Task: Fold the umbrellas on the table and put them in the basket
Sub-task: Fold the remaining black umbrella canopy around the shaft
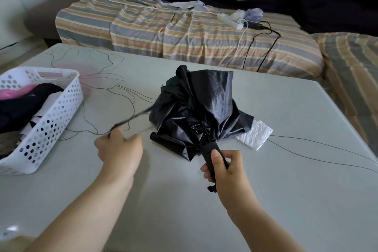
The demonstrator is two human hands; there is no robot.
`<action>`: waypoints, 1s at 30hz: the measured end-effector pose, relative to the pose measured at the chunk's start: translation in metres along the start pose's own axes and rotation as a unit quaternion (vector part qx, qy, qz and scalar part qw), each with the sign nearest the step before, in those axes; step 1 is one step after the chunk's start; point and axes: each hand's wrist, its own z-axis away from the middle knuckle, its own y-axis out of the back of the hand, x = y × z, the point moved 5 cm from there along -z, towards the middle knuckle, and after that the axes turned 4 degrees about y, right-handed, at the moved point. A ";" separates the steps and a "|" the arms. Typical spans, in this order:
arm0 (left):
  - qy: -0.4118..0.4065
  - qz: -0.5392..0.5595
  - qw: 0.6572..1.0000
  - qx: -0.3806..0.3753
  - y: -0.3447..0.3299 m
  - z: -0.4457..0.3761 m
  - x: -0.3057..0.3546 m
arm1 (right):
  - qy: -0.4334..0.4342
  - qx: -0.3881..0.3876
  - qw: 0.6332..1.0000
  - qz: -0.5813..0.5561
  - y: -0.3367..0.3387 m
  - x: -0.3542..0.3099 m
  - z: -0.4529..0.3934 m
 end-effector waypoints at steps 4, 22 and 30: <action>0.127 0.088 0.985 -0.080 -0.029 0.041 -0.008 | 0.006 -0.006 1.000 0.003 -0.006 -0.001 0.004; 0.056 0.078 0.961 -0.260 -0.071 0.059 -0.007 | 0.101 -0.095 0.966 0.217 -0.015 -0.016 0.016; 0.030 0.100 0.942 -0.318 -0.076 0.089 -0.011 | 0.259 0.069 0.919 0.289 0.016 -0.065 -0.012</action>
